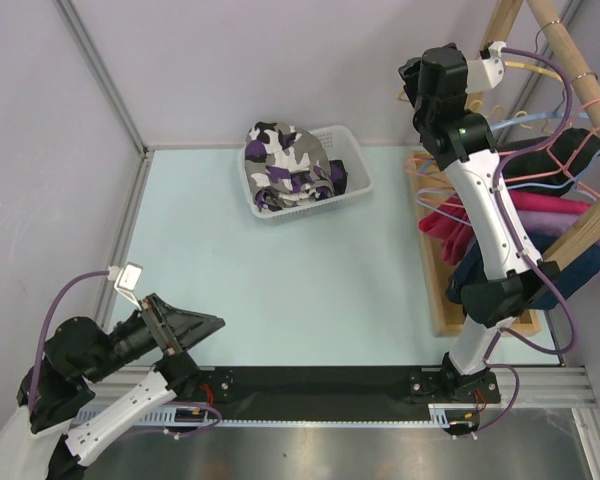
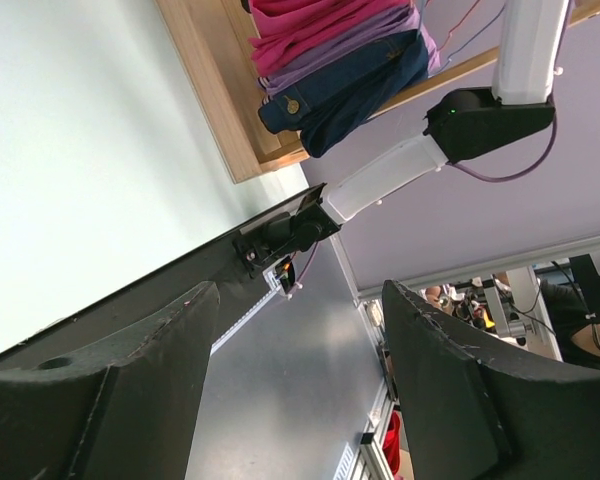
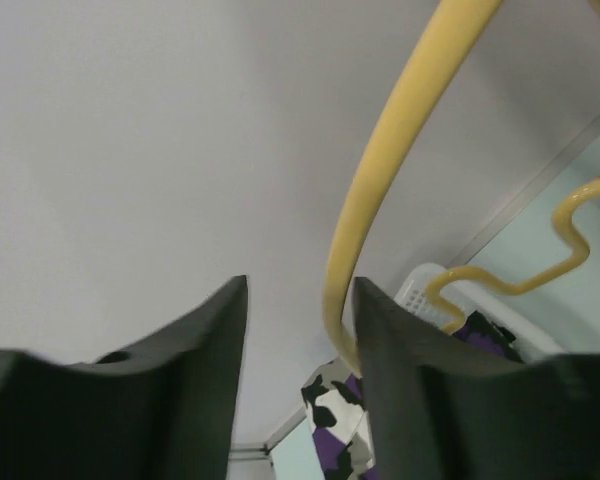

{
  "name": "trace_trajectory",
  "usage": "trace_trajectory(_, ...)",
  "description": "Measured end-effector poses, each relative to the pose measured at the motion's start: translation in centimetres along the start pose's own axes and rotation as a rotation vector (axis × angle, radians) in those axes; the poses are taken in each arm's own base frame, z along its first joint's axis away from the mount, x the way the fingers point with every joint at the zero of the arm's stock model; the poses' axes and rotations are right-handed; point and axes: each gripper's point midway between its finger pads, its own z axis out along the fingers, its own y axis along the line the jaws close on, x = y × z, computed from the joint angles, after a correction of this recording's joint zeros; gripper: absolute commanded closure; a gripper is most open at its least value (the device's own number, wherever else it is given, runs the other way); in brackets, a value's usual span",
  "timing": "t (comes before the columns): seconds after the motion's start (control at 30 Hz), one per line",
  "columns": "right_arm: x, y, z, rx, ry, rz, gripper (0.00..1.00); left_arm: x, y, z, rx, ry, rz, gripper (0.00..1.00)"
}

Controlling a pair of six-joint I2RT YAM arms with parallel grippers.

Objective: Remove the trousers from the hanger

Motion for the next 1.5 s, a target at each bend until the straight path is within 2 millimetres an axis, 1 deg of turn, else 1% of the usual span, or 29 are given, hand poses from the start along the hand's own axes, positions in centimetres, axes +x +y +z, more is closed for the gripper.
trace_trajectory(0.03, -0.1, 0.0, -0.4, 0.001, 0.002, -0.006, 0.27, 0.1, 0.1, 0.1, -0.002, 0.002, -0.001, 0.28)
trace_trajectory(0.07, -0.1, 0.1, -0.8, 0.001, 0.006, -0.01, 0.23, 0.1, 0.1, 0.1, -0.003, 0.004, -0.001, 0.28)
trace_trajectory(0.1, -0.2, 0.2, -1.2, 0.001, 0.01, -0.012, 0.16, 0.2, 0.2, 0.2, -0.004, 0.006, -0.001, 0.28)
trace_trajectory(0.17, -0.3, 0.2, -2.2, 0.006, 0.019, -0.023, 0.14, 0.3, 0.2, 0.2, -0.001, 0.011, -0.001, 0.28)
trace_trajectory(0.2, -0.3, 0.1, -2.6, 0.009, 0.025, -0.03, 0.05, 0.3, 0.1, 0.2, 0.002, 0.014, -0.001, 0.28)
trace_trajectory(0.27, -0.3, 0.1, -3.8, 0.013, 0.034, -0.042, 0.01, 0.4, 0.1, 0.3, 0.005, 0.017, -0.001, 0.28)
trace_trajectory(0.47, -1.1, -0.1, -7.5, 0.028, 0.032, -0.097, 0.0, 0.5, 0.2, 0.5, 0.007, 0.02, -0.001, 0.28)
trace_trajectory(0.6, -1.1, 0.1, -10.0, 0.02, 0.013, -0.166, 0.0, 0.7, 0.4, 0.7, 0.002, 0.027, -0.002, 0.28)
trace_trajectory(0.83, 0.4, 2.0, -14.1, -0.05, 0.01, -0.325, 0.0, 1.0, 0.9, 1.0, -0.011, 0.039, -0.012, 0.28)
trace_trajectory(1.07, 2.0, 3.1, -16.7, -0.103, 0.022, -0.464, 0.0, 1.1, 1.0, 1.0, -0.012, 0.04, -0.012, 0.27)
trace_trajectory(1.13, 3.1, 3.5, -17.7, -0.139, 0.045, -0.498, 0.0, 1.1, 1.0, 1.1, -0.012, 0.039, -0.012, 0.25)
trace_trajectory(1.2, 5.3, 4.2, -19.5, -0.211, 0.1, -0.543, 0.0, 1.1, 1.1, 1.2, -0.012, 0.038, -0.011, 0.24)
trace_trajectory(1.3, 9.6, 4.8, -22.3, -0.33, 0.21, -0.588, 0.0, 1.1, 1.4, 1.7, -0.013, 0.036, -0.011, 0.22)
trace_trajectory(1.33, 10.6, 4.7, -22.7, -0.353, 0.238, -0.598, 0.0, 1.2, 1.5, 1.9, -0.016, 0.037, -0.011, 0.21)
trace_trajectory(1.37, 12.5, 4.7, -23.9, -0.399, 0.282, -0.603, 0.0, 1.2, 1.8, 2.1, -0.022, 0.037, -0.012, 0.2)
trace_trajectory(1.4, 14.2, 4.2, -24.8, -0.44, 0.327, -0.611, 0.0, 1.4, 2.1, 2.3, -0.029, 0.038, -0.012, 0.2)
trace_trajectory(1.47, 17.9, 2.4, -26.6, -0.516, 0.418, -0.629, 0.0, 1.6, 2.8, 2.7, -0.04, 0.036, -0.013, 0.19)
trace_trajectory(1.5, 19.2, 1.3, -27.2, -0.538, 0.45, -0.637, 0.0, 1.7, 3.2, 2.9, -0.043, 0.031, -0.013, 0.19)
